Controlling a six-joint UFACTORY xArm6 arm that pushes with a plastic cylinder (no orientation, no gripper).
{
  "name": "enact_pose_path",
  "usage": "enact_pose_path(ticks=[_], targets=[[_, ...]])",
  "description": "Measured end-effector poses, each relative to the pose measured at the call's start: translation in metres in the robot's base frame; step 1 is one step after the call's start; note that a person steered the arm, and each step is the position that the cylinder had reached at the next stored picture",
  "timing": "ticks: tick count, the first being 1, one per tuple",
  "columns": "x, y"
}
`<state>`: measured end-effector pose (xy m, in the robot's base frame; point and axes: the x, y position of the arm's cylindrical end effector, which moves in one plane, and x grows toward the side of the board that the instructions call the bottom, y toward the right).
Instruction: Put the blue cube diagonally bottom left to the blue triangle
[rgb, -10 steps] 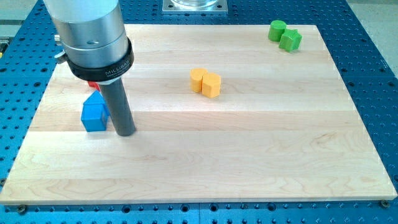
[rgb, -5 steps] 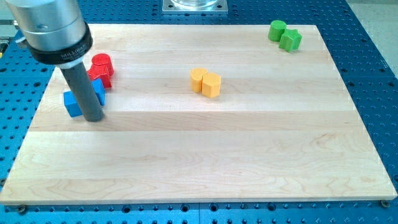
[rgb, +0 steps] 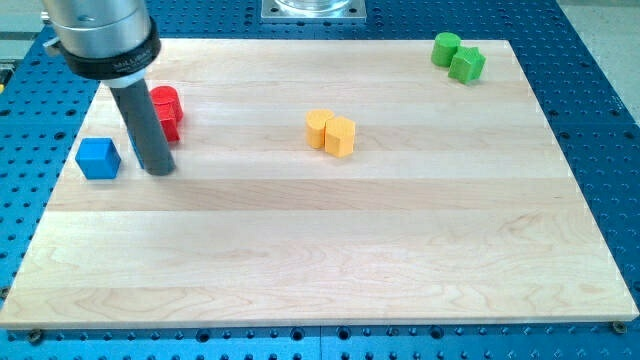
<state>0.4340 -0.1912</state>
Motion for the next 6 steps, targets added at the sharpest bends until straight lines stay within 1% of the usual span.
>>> enact_pose_path(ticks=[1, 2, 3, 4, 5, 6], targets=[[-0.026, 0.016], [-0.047, -0.007], [-0.065, -0.011], [-0.092, -0.011], [-0.071, -0.034], [-0.089, -0.044]])
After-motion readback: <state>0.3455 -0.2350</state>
